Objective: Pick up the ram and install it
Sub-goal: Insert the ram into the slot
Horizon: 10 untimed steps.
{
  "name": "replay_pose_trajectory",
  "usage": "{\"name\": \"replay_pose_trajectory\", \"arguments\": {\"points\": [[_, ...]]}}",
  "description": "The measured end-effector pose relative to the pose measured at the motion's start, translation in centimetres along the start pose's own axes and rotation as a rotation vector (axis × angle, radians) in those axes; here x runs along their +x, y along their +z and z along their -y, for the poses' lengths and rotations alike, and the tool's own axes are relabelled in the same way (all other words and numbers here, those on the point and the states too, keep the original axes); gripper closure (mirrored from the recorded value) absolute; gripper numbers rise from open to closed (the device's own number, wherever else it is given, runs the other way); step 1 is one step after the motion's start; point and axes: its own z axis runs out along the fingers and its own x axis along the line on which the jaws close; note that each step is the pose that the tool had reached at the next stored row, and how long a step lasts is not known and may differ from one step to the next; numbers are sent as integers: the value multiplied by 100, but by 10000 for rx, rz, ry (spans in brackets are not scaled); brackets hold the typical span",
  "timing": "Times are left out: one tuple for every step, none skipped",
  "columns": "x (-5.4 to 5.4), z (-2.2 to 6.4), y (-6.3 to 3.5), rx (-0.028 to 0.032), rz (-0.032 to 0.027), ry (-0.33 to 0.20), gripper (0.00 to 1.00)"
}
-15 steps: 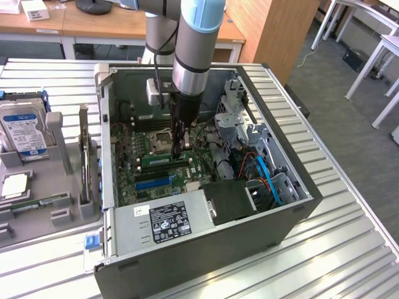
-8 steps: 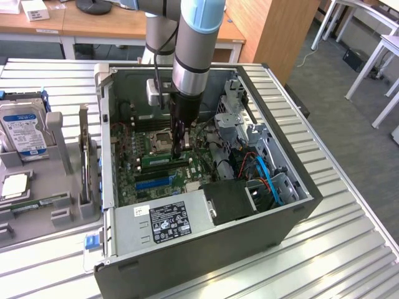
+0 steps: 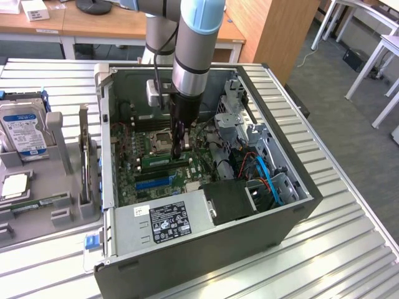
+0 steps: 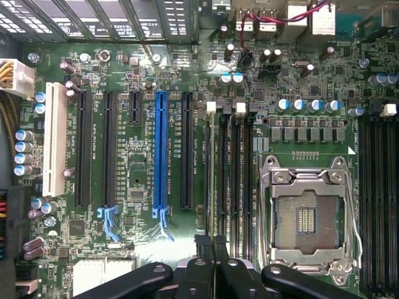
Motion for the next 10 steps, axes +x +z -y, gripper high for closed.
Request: {"name": "replay_pose_trajectory", "arguments": {"points": [[0,0,4,1,-1,0,88],[0,0,5,0,-4,0,88],[1,0,4,-1,-5,0,88],[1,0,4,-1,-7,0,88],[1,0,4,-1,-6,0,88],[1,0,4,-2,-6,0,88],[1,0,4,-2,-6,0,88],[1,0,4,-1,-6,0,88],[1,0,4,-1,-6,0,88],[1,0,4,-2,-6,0,88]]}}
